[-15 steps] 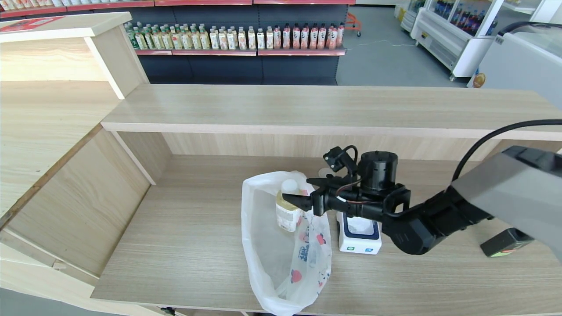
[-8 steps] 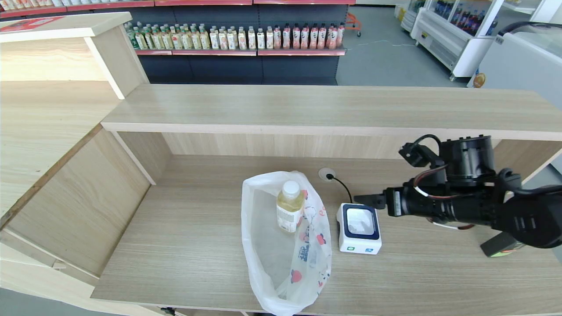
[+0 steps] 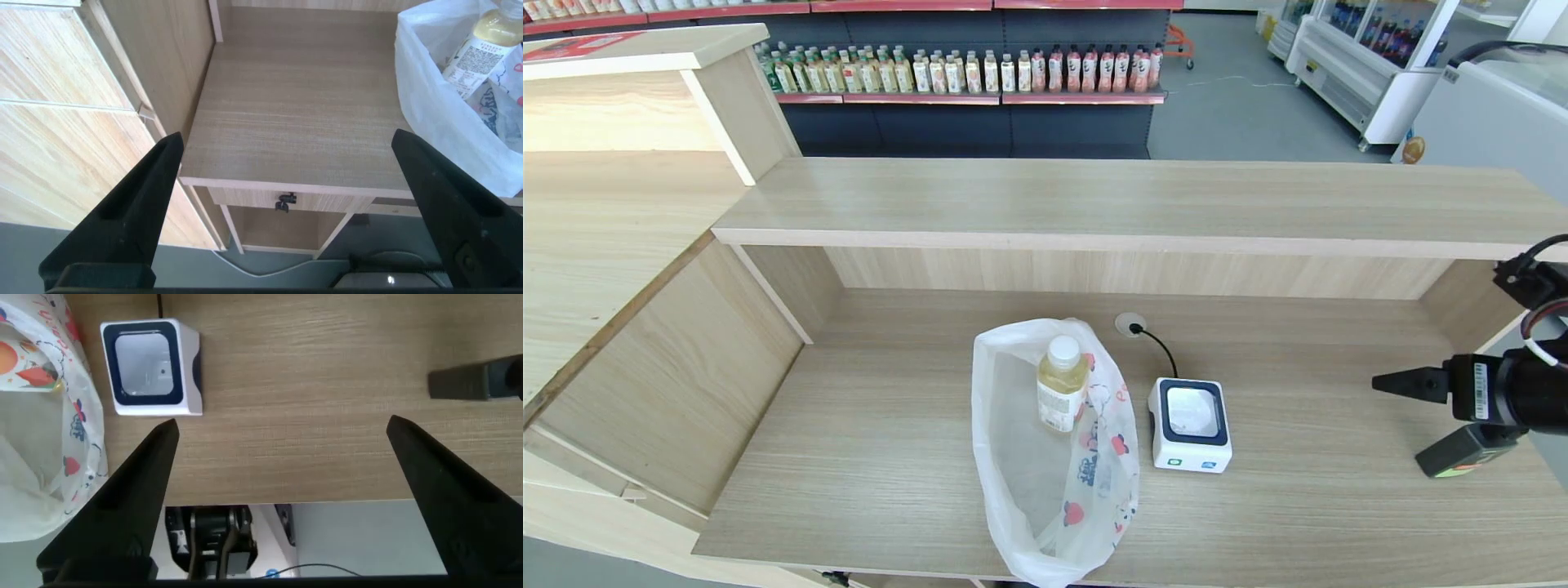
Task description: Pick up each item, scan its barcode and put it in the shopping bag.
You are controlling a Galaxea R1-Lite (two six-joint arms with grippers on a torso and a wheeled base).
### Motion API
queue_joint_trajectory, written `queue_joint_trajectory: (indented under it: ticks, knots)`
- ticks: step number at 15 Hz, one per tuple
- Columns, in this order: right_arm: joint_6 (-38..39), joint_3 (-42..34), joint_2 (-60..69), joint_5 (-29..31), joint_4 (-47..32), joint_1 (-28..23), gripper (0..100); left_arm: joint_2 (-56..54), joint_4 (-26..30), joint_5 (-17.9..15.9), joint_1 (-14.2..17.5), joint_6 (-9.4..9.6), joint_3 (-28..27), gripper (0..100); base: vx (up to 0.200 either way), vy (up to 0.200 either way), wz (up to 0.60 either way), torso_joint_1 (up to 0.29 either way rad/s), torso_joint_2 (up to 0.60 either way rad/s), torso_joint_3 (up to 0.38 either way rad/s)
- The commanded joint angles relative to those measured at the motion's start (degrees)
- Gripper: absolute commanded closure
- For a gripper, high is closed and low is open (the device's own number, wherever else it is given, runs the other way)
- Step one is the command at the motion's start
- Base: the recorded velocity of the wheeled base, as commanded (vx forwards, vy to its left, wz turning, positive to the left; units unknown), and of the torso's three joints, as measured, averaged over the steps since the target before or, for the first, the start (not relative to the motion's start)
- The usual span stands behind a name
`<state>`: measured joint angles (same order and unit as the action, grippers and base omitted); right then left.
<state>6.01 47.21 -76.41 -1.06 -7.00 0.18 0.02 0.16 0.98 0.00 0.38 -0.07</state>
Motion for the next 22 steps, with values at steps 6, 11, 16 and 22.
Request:
queue_joint_trajectory:
  ticks: [6,11,16,22]
  knots:
    - [0.1,-5.0,5.0,0.0,0.1,-0.4,0,0.0,0.0,0.0,0.0,-0.11,0.0,0,0.0,0.0,0.0,0.0,0.0,0.0]
    - [-0.1,-5.1,5.0,0.2,-0.1,-0.3,0,0.0,0.0,0.0,0.0,-0.03,0.0,0,0.0,-0.2,0.0,0.0,0.0,0.0]
    - [-0.2,-5.7,5.1,0.3,-0.4,-0.2,0,0.0,0.0,0.0,0.0,0.06,0.0,0,0.0,-0.2,0.0,0.001,0.0,0.004]
    - [-0.5,-6.6,5.6,0.2,-0.5,0.5,0,0.0,0.0,0.1,0.0,0.06,0.0,0,-0.033,-0.167,0.0,0.001,0.0,0.003]
